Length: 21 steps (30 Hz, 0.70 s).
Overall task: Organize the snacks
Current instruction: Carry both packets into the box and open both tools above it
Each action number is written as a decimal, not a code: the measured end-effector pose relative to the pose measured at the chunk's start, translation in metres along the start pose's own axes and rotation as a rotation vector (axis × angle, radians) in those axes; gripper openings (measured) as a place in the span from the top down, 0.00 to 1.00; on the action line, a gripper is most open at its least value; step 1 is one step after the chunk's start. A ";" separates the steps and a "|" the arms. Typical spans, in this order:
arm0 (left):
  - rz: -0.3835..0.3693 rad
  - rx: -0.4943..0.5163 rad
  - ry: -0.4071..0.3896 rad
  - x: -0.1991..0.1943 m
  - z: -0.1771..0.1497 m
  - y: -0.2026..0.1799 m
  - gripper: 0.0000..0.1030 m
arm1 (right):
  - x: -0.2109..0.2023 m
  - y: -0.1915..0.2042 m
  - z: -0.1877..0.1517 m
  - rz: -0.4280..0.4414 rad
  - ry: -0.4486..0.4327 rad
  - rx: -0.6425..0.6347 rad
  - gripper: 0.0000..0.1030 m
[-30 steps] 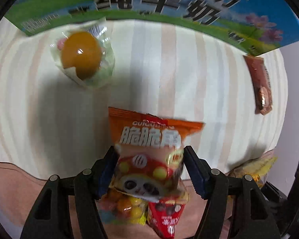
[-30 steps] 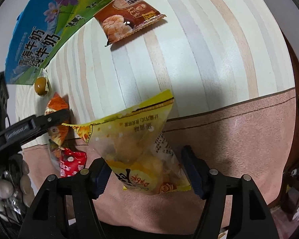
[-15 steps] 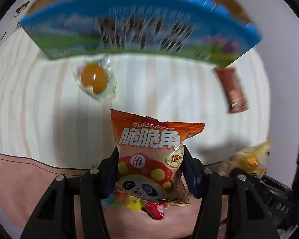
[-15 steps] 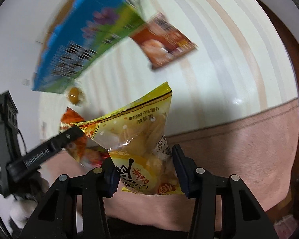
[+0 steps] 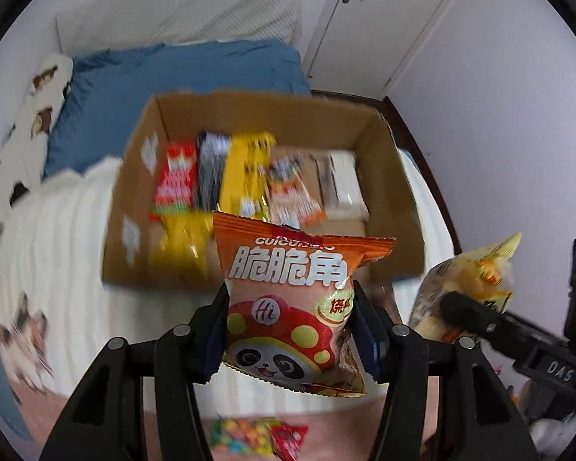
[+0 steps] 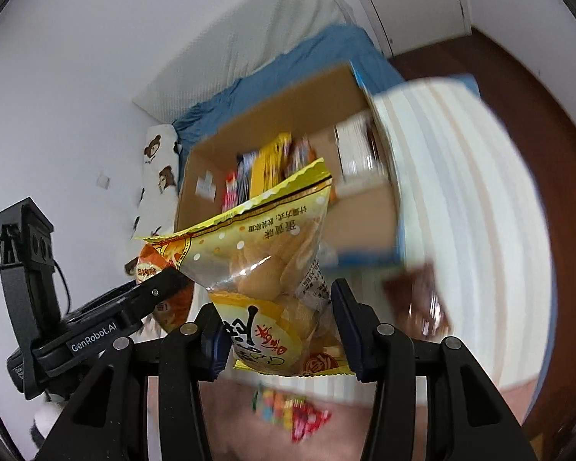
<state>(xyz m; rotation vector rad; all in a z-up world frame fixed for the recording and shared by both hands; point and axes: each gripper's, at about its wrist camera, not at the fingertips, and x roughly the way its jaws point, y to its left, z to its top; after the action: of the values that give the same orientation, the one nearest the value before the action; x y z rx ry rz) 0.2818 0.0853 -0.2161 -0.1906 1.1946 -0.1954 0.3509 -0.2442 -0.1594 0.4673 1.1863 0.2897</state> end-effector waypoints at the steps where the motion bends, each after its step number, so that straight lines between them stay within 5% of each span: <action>1: 0.005 0.000 0.004 0.002 0.009 -0.002 0.48 | 0.003 0.004 0.013 -0.014 0.003 -0.011 0.51; 8: 0.056 -0.012 0.093 0.050 0.061 0.019 0.48 | 0.034 0.012 0.070 -0.114 0.045 -0.039 0.51; 15: 0.018 -0.038 0.266 0.121 0.070 0.037 0.47 | 0.083 -0.001 0.085 -0.167 0.138 -0.014 0.51; 17: 0.013 -0.056 0.318 0.139 0.066 0.043 0.47 | 0.097 -0.006 0.084 -0.182 0.166 -0.003 0.47; 20: 0.031 -0.065 0.344 0.152 0.061 0.050 0.43 | 0.114 -0.009 0.082 -0.229 0.211 -0.013 0.21; 21: 0.041 -0.062 0.345 0.153 0.060 0.051 0.37 | 0.118 -0.008 0.083 -0.245 0.217 -0.022 0.20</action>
<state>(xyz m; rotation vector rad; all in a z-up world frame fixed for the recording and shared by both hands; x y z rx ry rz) 0.3948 0.0990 -0.3454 -0.1917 1.5471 -0.1590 0.4698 -0.2144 -0.2351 0.2720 1.4359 0.1441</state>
